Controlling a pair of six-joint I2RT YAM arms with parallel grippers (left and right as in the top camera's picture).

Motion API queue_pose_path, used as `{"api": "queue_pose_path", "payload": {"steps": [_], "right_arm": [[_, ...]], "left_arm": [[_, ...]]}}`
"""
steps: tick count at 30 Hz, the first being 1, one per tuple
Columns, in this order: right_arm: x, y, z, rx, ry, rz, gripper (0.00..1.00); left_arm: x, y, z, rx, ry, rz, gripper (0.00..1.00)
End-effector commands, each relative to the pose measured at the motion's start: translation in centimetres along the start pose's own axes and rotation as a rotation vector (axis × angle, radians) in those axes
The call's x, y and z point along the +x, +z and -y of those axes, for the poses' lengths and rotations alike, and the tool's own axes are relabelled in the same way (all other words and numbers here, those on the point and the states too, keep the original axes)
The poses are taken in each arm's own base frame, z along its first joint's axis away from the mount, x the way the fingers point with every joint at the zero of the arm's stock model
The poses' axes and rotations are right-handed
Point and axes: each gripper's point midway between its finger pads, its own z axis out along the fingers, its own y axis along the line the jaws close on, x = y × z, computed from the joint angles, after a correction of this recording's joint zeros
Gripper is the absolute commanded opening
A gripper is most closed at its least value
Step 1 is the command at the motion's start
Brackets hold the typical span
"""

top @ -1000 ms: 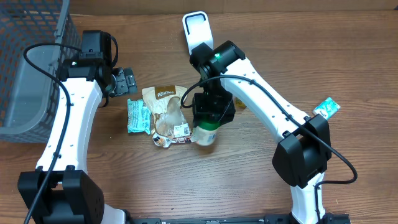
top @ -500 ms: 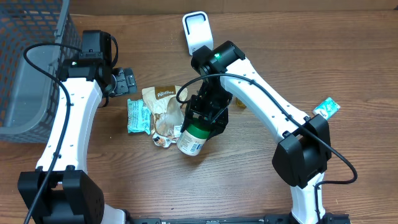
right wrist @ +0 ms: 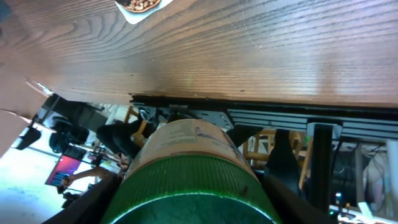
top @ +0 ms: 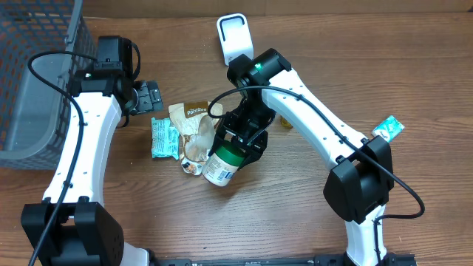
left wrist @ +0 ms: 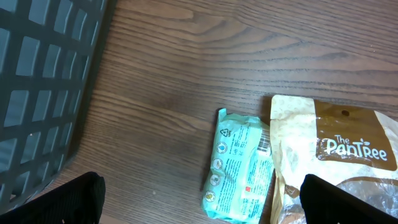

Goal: Scan the item barcode
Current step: 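Close the right gripper on the green jar lid and lift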

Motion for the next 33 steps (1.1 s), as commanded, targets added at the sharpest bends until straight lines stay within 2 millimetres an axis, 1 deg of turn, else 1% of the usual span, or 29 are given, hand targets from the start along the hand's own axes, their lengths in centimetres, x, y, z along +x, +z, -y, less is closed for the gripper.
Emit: {"api": "queue_pose_path", "payload": {"steps": [1, 4, 6, 7, 15, 19, 23, 26, 28, 29, 31, 33], "right_arm": [[1.1, -0.9, -1.1, -0.055, 0.037, -0.015, 0.18], [1.1, -0.9, -1.2, -0.059, 0.047, -0.020, 0.18], [1.3, -0.9, -1.4, -0.068, 0.047, -0.032, 0.10], [1.4, -0.9, -1.4, -0.072, 0.047, -0.036, 0.08], [1.0, -1.1, -1.3, -0.070, 0.046, -0.019, 0.09], [-1.0, -1.2, 0.1, 0.008, 0.045, 0.089, 0.10], [-4.4, -2.1, 2.5, 0.157, 0.039, 0.289, 0.09], [-7.7, -3.6, 3.4, 0.248, -0.026, 0.473, 0.08], [-9.9, -5.1, 3.6, 0.296, -0.042, 0.609, 0.05], [-10.8, -5.7, 3.5, 0.302, -0.047, 0.656, 0.05], [-12.0, -6.7, 3.3, 0.310, -0.079, 0.718, 0.05], [-12.9, -7.3, 2.2, 0.302, -0.194, 0.741, 0.05]], "left_arm": [[-0.5, -0.3, -0.2, -0.007, 0.009, 0.014, 1.00], [-0.5, -0.3, -0.2, -0.007, 0.009, 0.014, 0.99], [-0.5, -0.3, -0.2, -0.007, 0.009, 0.014, 1.00], [-0.5, -0.3, -0.2, -0.007, 0.009, 0.014, 1.00], [-0.5, -0.3, -0.2, -0.007, 0.009, 0.014, 1.00], [-0.5, -0.3, -0.2, -0.007, 0.010, 0.014, 0.99], [-0.5, -0.3, -0.2, -0.007, 0.010, 0.014, 0.99], [-0.5, -0.3, -0.2, -0.007, 0.009, 0.014, 1.00], [-0.5, -0.3, -0.2, -0.008, 0.009, 0.014, 1.00], [-0.5, -0.3, -0.2, -0.007, 0.009, 0.014, 0.99], [-0.5, -0.3, -0.2, -0.007, 0.009, 0.014, 0.99], [-0.5, -0.3, -0.2, -0.007, 0.010, 0.014, 1.00]]}}
